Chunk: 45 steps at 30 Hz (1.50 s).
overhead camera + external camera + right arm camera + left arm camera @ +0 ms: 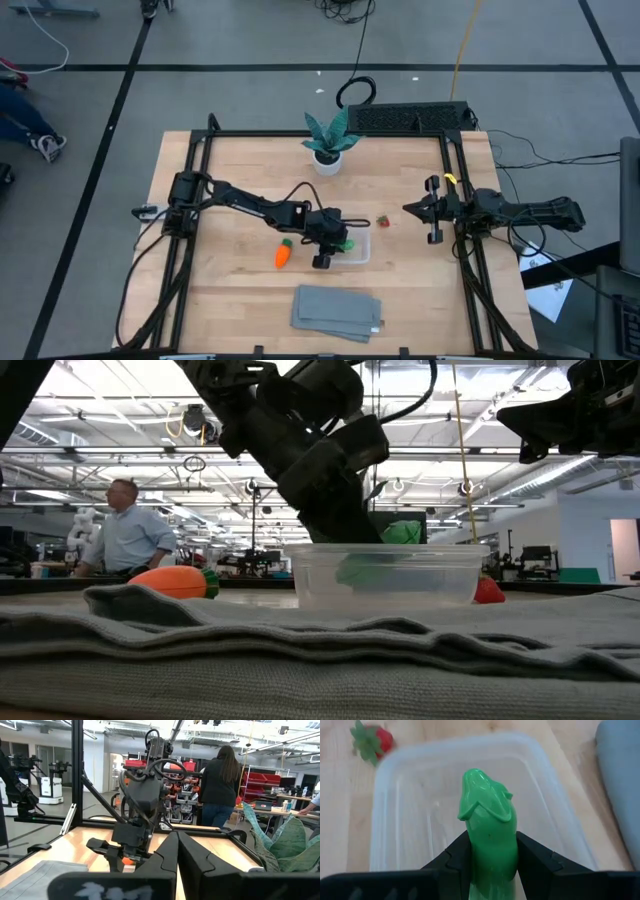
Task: Pick and placing Produce into tupperware
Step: Put the green pea into the transparent container, then put the red strawberry into the transparent container
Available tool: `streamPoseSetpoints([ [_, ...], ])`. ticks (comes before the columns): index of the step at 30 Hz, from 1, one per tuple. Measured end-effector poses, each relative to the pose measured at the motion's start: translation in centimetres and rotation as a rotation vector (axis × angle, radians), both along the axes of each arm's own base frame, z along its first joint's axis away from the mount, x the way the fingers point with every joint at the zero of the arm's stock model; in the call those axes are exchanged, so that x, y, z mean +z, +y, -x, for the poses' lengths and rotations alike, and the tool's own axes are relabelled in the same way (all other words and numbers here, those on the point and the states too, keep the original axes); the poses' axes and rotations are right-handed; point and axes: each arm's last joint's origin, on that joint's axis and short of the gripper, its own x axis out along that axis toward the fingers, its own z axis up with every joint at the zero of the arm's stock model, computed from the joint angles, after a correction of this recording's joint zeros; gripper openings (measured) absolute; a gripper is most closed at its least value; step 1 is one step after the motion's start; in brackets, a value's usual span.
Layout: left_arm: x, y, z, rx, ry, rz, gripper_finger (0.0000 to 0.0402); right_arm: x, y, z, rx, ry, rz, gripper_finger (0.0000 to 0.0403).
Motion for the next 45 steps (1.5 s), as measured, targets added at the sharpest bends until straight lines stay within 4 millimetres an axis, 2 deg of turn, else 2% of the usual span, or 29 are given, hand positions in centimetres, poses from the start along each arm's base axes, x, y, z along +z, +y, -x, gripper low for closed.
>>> streamPoseSetpoints([
  [3,-0.3,0.0,0.3,-0.008,0.042,-0.01,0.0122,0.0,0.0,0.0,0.0,0.0,0.0,0.0],
  [24,-0.2,0.5,0.2,0.027,0.03,-0.02,0.0123,0.0,0.0,0.0,0.0,0.0,0.0,0.0],
  [36,-0.2,1.1,0.1,0.055,0.033,-0.007,0.018,0.0,0.0,0.0,0.0,0.0,0.0,0.0],
  [45,-0.2,1.1,0.1,0.053,0.032,-0.009,0.0189,0.0,0.0,0.0,0.0,0.0,0.0,0.0],
])
